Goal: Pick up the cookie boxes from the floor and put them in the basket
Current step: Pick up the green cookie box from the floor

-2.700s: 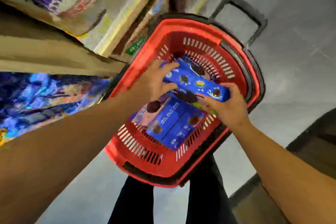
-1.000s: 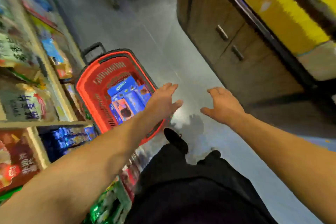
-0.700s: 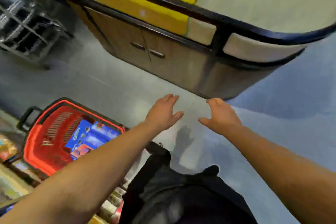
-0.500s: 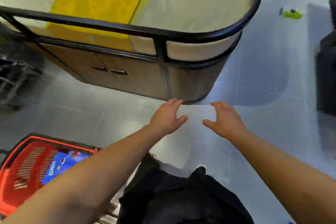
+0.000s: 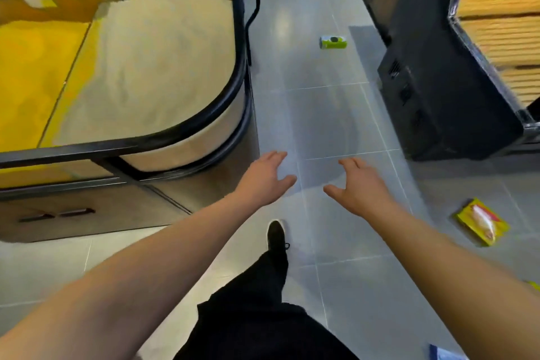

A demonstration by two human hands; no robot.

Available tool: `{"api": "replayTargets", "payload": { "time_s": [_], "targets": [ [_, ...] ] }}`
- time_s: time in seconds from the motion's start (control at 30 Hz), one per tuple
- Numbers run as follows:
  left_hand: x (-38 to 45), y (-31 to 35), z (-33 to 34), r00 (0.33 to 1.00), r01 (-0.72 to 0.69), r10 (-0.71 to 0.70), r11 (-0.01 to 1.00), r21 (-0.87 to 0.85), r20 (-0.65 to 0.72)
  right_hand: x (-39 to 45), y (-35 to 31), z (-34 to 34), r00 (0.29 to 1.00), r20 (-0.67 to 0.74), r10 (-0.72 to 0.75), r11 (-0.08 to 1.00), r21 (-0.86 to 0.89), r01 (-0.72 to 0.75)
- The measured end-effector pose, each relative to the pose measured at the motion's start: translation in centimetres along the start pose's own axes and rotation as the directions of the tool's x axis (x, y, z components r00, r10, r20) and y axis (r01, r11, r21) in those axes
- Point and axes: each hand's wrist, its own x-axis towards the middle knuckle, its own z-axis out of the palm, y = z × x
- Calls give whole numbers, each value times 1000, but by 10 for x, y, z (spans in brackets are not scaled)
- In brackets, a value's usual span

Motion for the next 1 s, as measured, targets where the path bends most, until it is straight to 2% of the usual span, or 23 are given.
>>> {"api": "replayTargets", "payload": {
  "time_s": [0.2, 0.47, 0.6, 0.87, 1.0],
  "targets": [
    [124, 23, -7, 997, -61, 60, 998, 21, 56, 95, 38, -40, 998, 20, 66, 997, -29, -66],
    [272, 68, -17, 973, -137, 126, 990, 41, 193, 190, 86, -87, 976, 31, 213, 975, 49, -215],
    [349, 100, -14, 968, -150, 141, 988, 29, 207, 252, 119, -110, 965, 32, 260, 962, 76, -262],
    [507, 158, -3, 981, -53, 54, 999, -14, 185, 413, 187, -167, 979, 40, 198, 973, 116, -201],
    [578, 190, -9, 992, 9, -7, 1000, -15, 123, 489, 224, -210, 990, 95, 99, 995, 8, -100]
  ]
}}
